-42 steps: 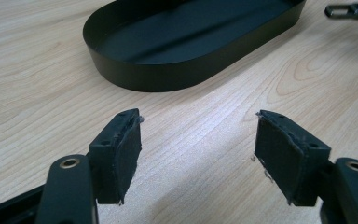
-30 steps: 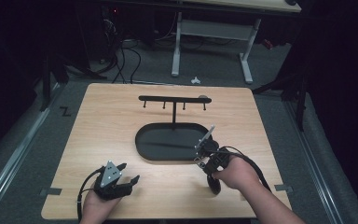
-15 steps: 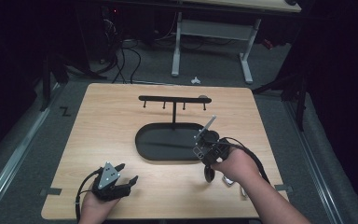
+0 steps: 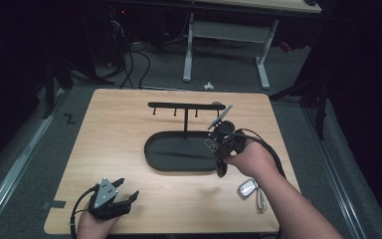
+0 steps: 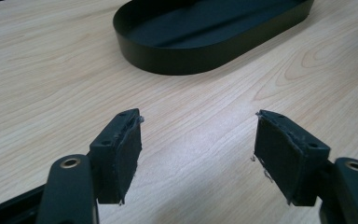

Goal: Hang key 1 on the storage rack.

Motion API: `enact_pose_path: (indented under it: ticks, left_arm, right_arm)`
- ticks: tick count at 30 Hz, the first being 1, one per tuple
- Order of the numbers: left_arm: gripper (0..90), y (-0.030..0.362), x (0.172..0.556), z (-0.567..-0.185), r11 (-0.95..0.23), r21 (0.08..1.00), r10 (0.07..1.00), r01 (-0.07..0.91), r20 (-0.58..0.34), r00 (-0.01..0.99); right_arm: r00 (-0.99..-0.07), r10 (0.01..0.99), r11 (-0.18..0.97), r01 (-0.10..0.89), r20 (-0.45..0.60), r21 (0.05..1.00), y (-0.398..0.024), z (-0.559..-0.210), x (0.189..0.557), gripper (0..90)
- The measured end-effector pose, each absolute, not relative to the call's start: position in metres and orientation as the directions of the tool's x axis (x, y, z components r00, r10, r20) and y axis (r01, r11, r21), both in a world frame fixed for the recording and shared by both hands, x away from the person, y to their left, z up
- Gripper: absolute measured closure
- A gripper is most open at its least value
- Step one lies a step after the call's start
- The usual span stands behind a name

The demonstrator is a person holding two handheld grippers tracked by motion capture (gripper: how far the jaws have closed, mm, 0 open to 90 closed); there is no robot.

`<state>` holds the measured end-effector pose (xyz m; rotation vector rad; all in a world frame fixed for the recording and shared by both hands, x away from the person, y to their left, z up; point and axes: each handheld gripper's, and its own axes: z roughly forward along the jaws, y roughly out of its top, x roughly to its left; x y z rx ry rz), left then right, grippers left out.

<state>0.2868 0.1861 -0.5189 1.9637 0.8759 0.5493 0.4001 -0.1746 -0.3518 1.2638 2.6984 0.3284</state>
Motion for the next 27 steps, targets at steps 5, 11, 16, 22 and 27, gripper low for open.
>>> enact_pose_path:
  ticks: [5,11,16,22,27]
  left_arm:
    - [32.1,0.193,0.282,-0.518,-0.353,0.859,0.765,0.371,0.037,0.642]
    - [32.1,0.198,0.278,-0.519,-0.343,0.861,0.776,0.376,0.035,0.629]
    - [32.1,0.199,0.278,-0.519,-0.344,0.861,0.776,0.375,0.035,0.63]
    - [32.1,0.197,0.279,-0.519,-0.353,0.857,0.767,0.375,0.036,0.64]
    - [32.1,0.197,0.28,-0.519,-0.353,0.859,0.766,0.372,0.037,0.642]
  right_arm:
    - [-0.623,0.781,0.61,0.747,-0.039,0.265,-0.171,-0.344,0.407,80.5]
    - [-0.62,0.783,0.606,0.744,-0.047,0.282,-0.165,-0.334,0.419,80.5]
    - [-0.623,0.78,0.611,0.735,-0.063,0.293,-0.158,-0.326,0.429,80.5]
    - [-0.613,0.788,0.599,0.739,-0.061,0.308,-0.148,-0.319,0.442,80.5]
    - [-0.599,0.798,0.587,0.748,-0.064,0.31,-0.139,-0.317,0.454,80.5]
